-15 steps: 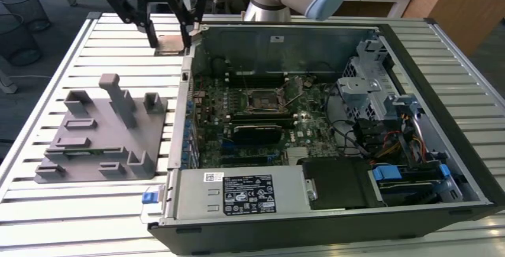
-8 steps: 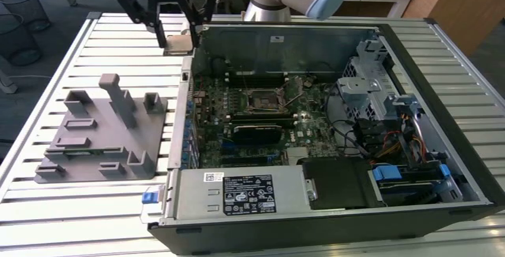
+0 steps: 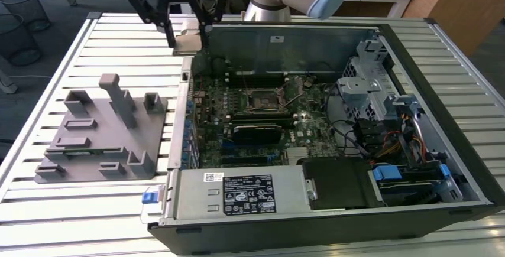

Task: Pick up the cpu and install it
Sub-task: 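Pick up the cpu and move it towards the insertion slot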

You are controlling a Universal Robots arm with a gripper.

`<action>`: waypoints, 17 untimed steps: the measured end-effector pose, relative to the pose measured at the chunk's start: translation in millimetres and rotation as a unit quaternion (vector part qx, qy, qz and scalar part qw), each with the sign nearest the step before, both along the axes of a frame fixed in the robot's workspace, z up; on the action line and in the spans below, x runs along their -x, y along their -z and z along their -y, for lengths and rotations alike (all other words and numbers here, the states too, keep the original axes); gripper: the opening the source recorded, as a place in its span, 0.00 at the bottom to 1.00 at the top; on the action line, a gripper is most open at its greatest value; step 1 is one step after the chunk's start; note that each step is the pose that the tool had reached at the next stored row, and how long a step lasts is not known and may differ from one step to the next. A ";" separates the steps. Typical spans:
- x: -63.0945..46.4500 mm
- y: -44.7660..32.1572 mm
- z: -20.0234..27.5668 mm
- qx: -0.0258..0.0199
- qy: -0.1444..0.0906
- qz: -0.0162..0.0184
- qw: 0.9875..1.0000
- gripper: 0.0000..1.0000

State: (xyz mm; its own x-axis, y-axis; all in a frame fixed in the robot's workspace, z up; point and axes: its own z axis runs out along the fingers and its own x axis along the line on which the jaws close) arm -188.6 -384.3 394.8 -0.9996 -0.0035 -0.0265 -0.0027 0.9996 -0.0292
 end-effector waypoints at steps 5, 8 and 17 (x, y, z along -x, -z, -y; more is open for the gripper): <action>-8.4 0.0 0.0 0.000 0.000 0.000 1.000 0.53; -13.4 0.0 0.0 0.000 0.000 0.000 1.000 0.53; -29.3 0.0 0.0 0.000 -0.001 0.000 1.000 0.53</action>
State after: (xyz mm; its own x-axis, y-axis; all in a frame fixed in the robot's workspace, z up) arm -159.3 -384.3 394.8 -0.9996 -0.0048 -0.0264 -0.0041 0.9996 -0.0292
